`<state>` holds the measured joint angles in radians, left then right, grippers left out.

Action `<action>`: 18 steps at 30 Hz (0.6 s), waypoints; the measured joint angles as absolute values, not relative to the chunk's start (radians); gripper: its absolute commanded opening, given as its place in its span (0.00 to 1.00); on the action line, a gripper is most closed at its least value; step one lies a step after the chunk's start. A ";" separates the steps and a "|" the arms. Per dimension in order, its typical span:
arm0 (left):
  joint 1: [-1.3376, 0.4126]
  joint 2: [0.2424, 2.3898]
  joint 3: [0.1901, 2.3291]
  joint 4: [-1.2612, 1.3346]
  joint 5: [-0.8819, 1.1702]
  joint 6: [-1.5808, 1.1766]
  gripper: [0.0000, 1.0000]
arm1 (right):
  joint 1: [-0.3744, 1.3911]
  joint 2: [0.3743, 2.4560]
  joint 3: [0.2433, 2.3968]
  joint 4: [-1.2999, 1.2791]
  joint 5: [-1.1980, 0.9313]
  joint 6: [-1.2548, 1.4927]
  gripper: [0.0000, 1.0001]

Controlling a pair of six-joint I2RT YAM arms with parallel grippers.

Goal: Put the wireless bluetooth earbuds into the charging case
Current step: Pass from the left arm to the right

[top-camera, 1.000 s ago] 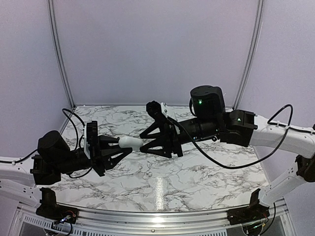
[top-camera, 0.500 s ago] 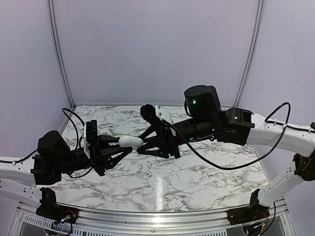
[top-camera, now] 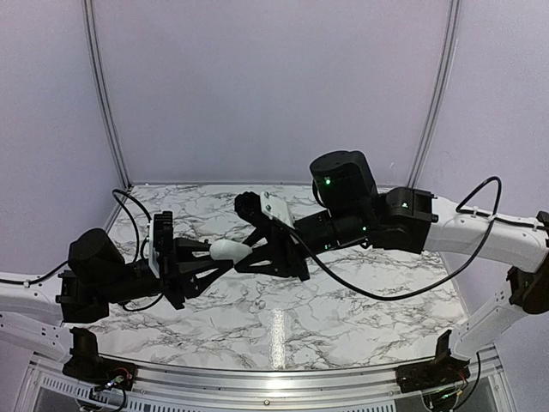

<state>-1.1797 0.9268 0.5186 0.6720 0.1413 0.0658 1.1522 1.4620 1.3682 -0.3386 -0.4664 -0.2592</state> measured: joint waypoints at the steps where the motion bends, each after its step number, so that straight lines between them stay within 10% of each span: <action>1: -1.180 0.927 0.518 0.672 0.142 0.067 0.16 | 1.153 1.462 1.373 -0.345 -0.466 -0.265 0.15; 18: -1.180 0.898 0.532 0.514 0.157 0.139 0.36 | 1.158 1.486 1.412 -0.454 -0.452 -0.286 0.07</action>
